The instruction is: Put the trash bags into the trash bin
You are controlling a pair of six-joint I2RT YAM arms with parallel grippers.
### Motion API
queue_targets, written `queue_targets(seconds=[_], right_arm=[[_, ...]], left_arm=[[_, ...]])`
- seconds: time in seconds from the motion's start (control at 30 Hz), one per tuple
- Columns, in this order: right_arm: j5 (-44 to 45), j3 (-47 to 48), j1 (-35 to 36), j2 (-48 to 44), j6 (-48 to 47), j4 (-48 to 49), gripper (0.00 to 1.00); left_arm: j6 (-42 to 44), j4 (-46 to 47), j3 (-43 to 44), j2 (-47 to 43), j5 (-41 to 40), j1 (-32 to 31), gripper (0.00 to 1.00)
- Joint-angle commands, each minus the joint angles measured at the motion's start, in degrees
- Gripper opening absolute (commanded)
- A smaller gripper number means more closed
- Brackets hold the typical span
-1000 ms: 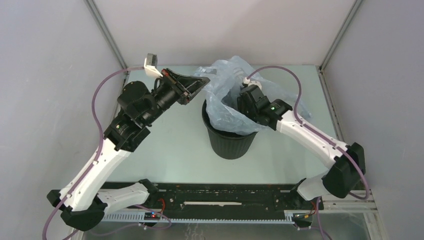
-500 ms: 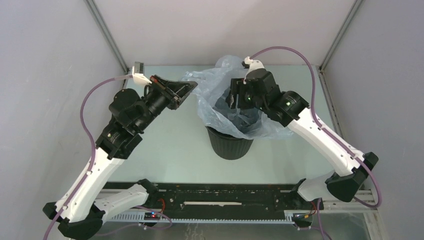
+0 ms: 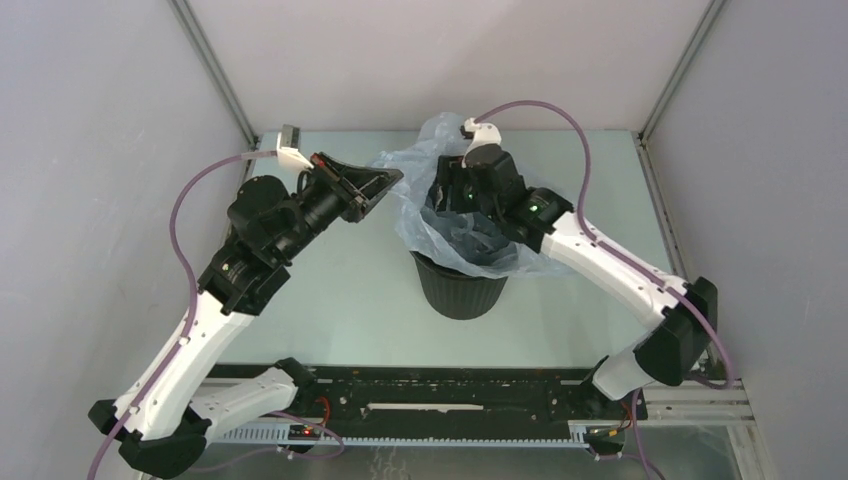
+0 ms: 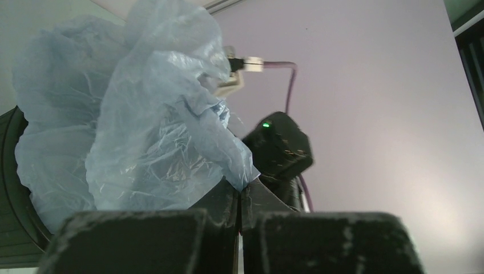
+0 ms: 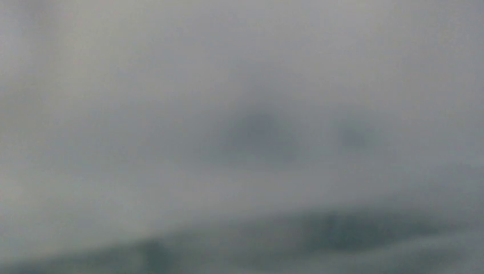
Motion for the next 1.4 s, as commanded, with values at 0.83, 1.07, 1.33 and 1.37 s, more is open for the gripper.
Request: queue_targets(seconds=[0.83,1.07,1.33,1.37], right_arm=[[-11.2,-7.7,-1.9,3.1,-2.5,-8.9,0.66],[-12.5,6.4,-1.8,0.0,-1.9,-22.6,0.75],[-16.2,8.5,-2.0,-2.0,3.1,-20.0,0.75],[-16.3,8.4,-1.8,-2.0,3.5,-20.3,0.75]], left_arm=[[18.3,-3.9,2.8,6.0,4.8,10.9,0.0],[16.9,1.7,-3.4,3.9,12.7,10.8,0.0],[13.3,5.5,-7.6,0.3,14.4,10.9,0.0],[12.9,5.7,-7.6,0.3,14.5,10.9,0.0]])
